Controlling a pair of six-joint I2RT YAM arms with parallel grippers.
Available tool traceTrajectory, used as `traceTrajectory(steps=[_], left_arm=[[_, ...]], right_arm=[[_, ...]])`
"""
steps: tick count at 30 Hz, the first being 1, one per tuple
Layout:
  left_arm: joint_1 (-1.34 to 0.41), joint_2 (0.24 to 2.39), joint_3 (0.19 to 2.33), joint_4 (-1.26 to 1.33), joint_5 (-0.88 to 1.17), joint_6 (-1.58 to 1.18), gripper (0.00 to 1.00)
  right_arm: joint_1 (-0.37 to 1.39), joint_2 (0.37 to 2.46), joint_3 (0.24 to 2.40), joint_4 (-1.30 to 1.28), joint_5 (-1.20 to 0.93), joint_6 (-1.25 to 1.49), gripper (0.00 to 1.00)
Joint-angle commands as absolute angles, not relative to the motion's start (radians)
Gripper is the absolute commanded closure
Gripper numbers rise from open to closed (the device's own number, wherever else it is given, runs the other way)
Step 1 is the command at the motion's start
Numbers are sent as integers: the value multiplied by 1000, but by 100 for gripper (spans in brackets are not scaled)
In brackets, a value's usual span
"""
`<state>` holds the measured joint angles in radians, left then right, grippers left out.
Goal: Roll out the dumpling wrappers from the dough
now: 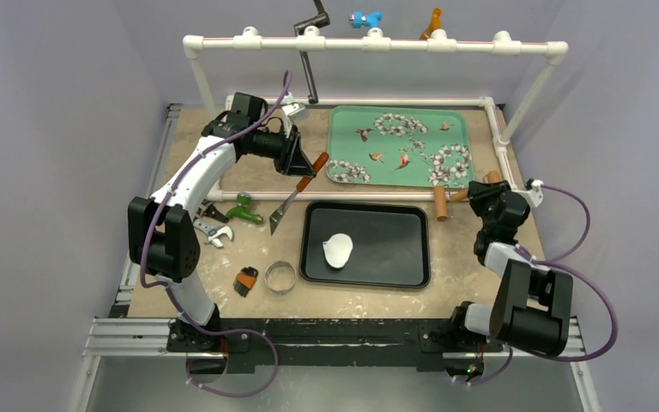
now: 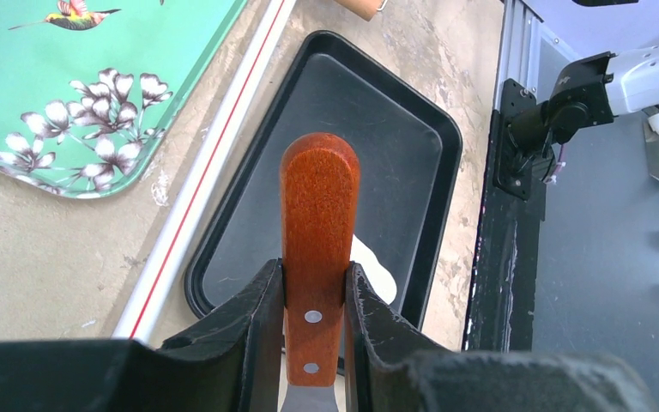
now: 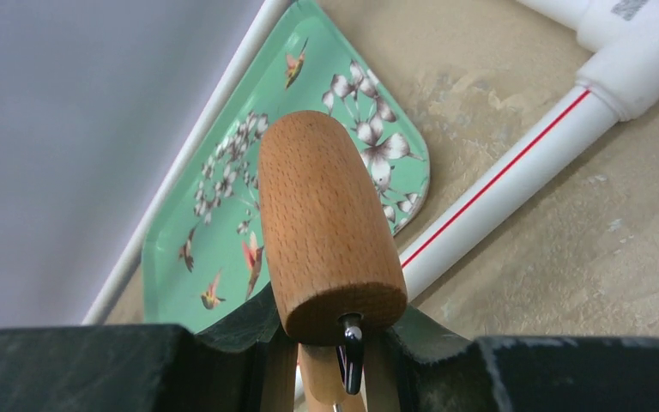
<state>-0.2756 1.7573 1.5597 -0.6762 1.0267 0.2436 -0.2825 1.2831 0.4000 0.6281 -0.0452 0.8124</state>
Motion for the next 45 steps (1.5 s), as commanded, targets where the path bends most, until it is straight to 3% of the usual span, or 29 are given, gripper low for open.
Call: traceTrajectory(steps=[1, 8, 14, 19, 33, 38, 41, 42, 45], left_arm=[[-270, 1701, 1601, -674, 1084, 225, 100], [-270, 1706, 1604, -677, 1095, 227, 100], [-270, 1713, 1606, -675, 1103, 217, 100], [-279, 1694, 1600, -674, 1105, 220, 100], [-358, 1647, 1559, -672, 1096, 240, 100], [-360, 1647, 1554, -670, 1096, 239, 100], [-360, 1652, 1537, -647, 1077, 236, 100], [-360, 1656, 1530, -638, 1054, 236, 100], [-360, 1676, 1520, -642, 955, 267, 100]], right_arm=[[-346, 1245, 357, 783, -62, 942, 100], [-494, 1036, 267, 650, 25, 942, 100], [-499, 909, 231, 507, -29, 988, 100], [-499, 818, 174, 354, 65, 1022, 100], [-499, 1041, 183, 309, 195, 1130, 91], [-500, 1005, 187, 286, 232, 1129, 74], [-500, 974, 201, 245, 257, 1123, 33], [-499, 965, 206, 234, 264, 1112, 24], [-500, 937, 215, 208, 287, 1091, 8]])
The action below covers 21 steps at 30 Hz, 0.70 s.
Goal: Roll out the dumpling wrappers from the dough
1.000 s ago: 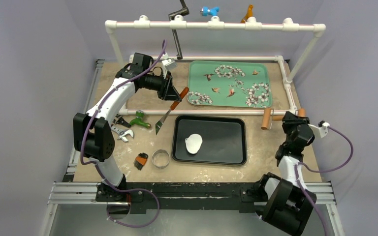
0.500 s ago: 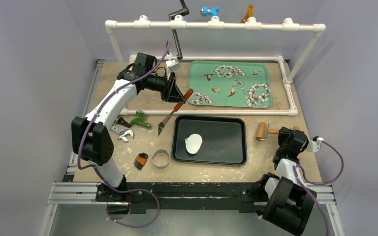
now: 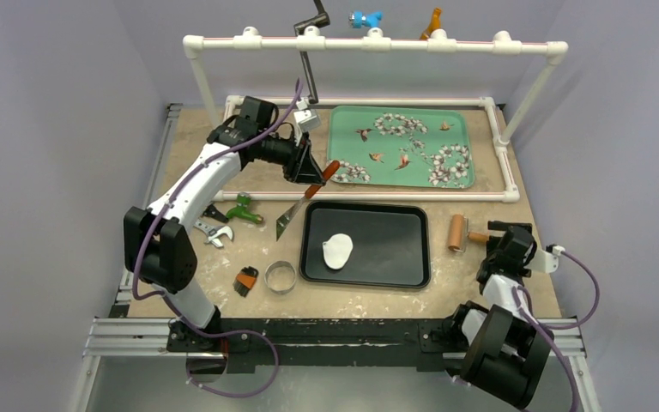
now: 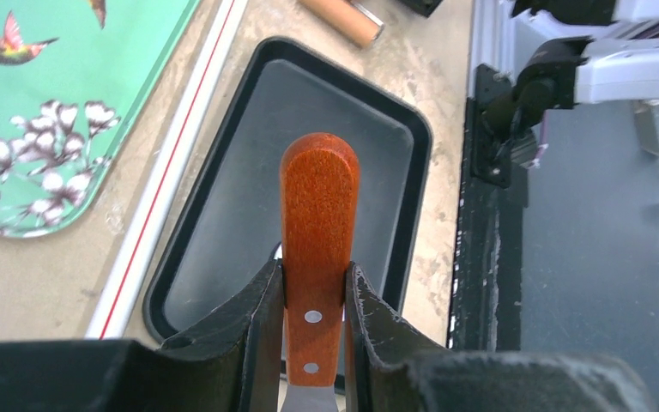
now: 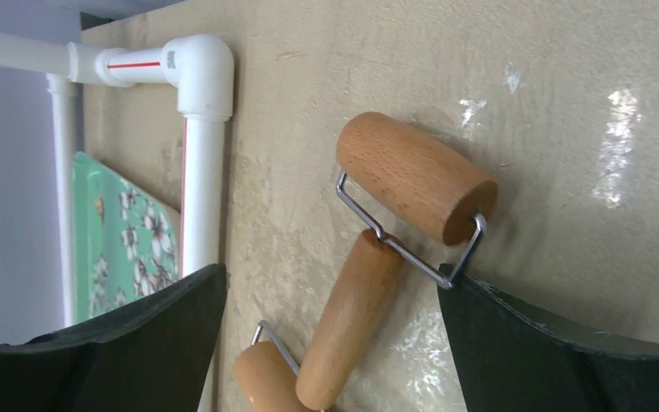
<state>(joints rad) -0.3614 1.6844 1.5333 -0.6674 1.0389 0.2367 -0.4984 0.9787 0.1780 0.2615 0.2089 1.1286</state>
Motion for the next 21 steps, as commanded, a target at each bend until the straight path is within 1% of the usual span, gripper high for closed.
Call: traceTrajectory(steps=[1, 5, 10, 15, 18, 21], left_arm=[[-360, 1680, 1518, -651, 914, 285, 100], [-360, 1672, 1485, -686, 749, 371, 100], [-360, 1629, 1345, -628, 556, 452, 100], [-385, 1613, 1190, -553, 474, 546, 100], [-391, 1650, 1196, -527, 399, 542, 100], [-390, 1698, 1221, -530, 378, 519, 100]], right_arm=[[-500, 927, 218, 203, 293, 1083, 6], [-500, 884, 232, 211, 275, 1014, 1], [-499, 881, 290, 216, 210, 891, 1], [-498, 911, 346, 270, 54, 769, 1], [-497, 922, 384, 258, 13, 713, 1], [-498, 912, 395, 261, -29, 664, 1]])
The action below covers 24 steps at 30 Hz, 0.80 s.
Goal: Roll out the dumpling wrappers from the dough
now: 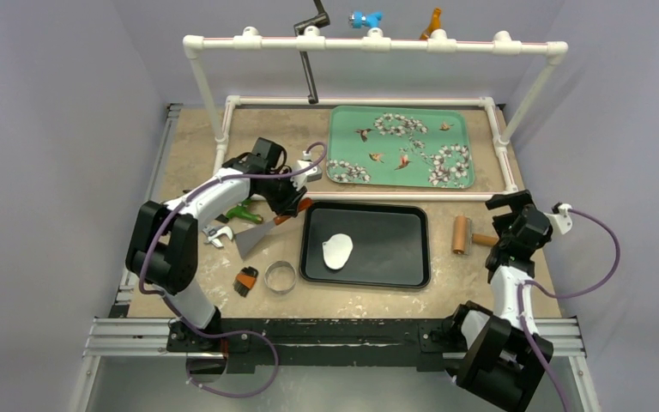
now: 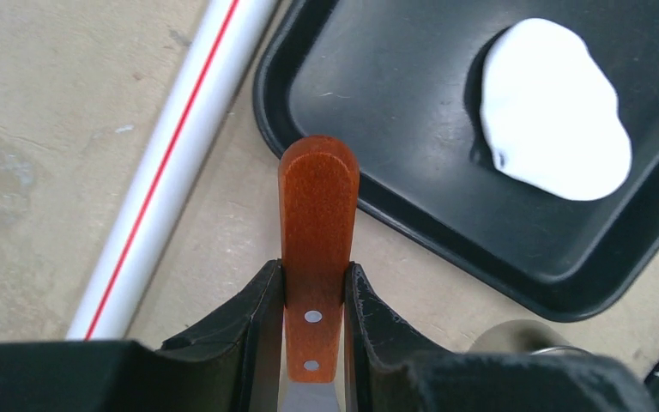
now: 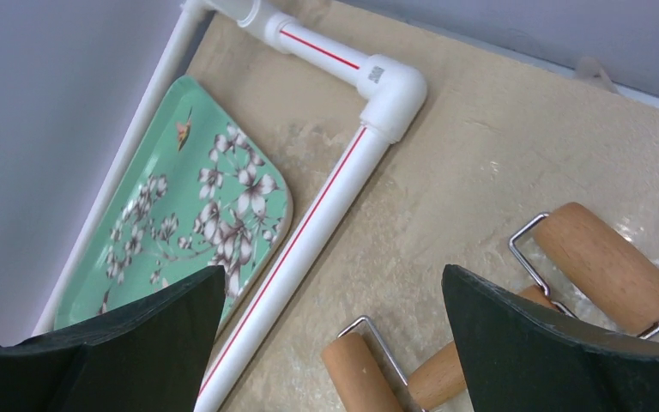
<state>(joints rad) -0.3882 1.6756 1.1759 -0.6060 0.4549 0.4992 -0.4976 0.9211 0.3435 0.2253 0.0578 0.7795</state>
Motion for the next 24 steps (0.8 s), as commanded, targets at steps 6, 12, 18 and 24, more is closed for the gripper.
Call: traceTrajectory(steps=[6, 12, 18, 24], left_arm=[[-434, 1732, 1214, -539, 364, 550, 100], [-479, 1761, 1233, -575, 329, 591, 100], [-480, 1791, 1279, -637, 358, 599, 73], [-479, 1766, 1303, -711, 415, 630, 50]], right_arm=[[-494, 881, 406, 277, -97, 606, 1], [-487, 913, 440, 321, -271, 587, 1], [-442, 913, 457, 356, -380, 539, 1], [-319, 930, 515, 319, -369, 475, 1]])
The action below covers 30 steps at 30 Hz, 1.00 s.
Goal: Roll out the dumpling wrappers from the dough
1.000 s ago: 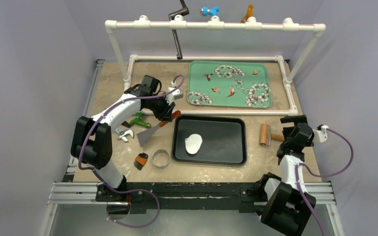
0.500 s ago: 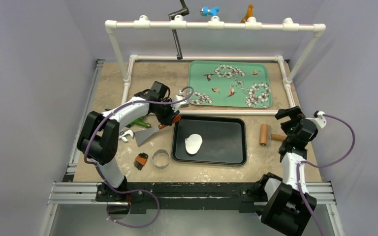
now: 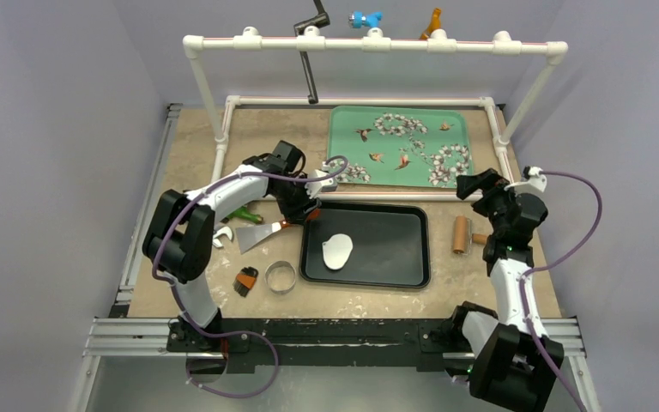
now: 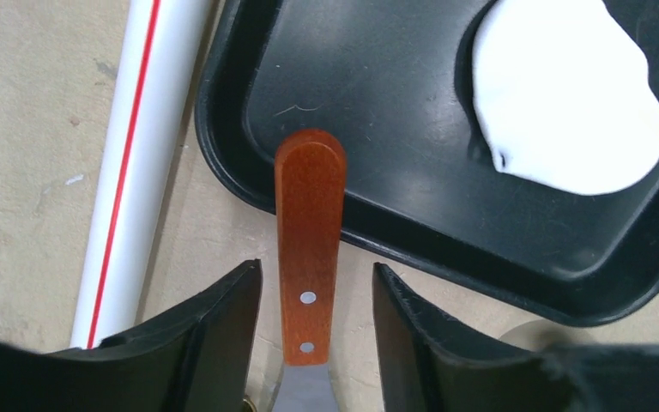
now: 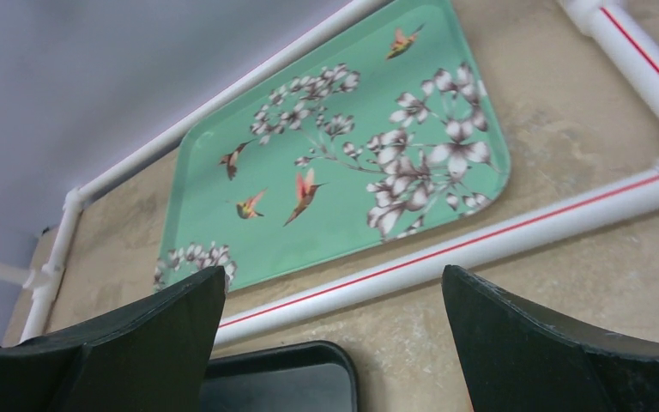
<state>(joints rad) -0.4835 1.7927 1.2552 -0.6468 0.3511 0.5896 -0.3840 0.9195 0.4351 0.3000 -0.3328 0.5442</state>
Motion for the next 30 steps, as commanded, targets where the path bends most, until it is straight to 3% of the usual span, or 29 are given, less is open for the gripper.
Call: traceTrajectory(steps=[1, 4, 5, 12, 17, 24, 26, 27, 29, 30], left_arm=[[-479, 1748, 1305, -728, 439, 638, 43], [-475, 1696, 1321, -826, 504, 686, 25], [-469, 1678, 1326, -875, 533, 717, 24], [-467, 1558, 1192, -1070, 560, 1019, 31], [-530, 1546, 1034, -919, 404, 960, 28], [-588, 1612, 991, -787, 260, 888, 32], [-602, 1614, 975, -778, 249, 888, 42], [-609, 1612, 967, -776, 243, 887, 54], [-614, 1603, 966, -783, 247, 874, 91], [-614, 1596, 970, -793, 252, 865, 100]], right_arm=[[-298, 935, 523, 315, -367, 471, 1], [-245, 951, 544, 313, -368, 466, 1], [-230, 953, 548, 313, -369, 464, 1], [-78, 965, 563, 313, -360, 432, 1], [14, 991, 565, 342, -353, 437, 1], [74, 1009, 571, 348, -363, 428, 2], [78, 1012, 567, 354, -388, 421, 6], [79, 1015, 563, 359, -401, 418, 8], [81, 1027, 566, 360, -430, 422, 11], [85, 1038, 571, 351, -442, 421, 12]])
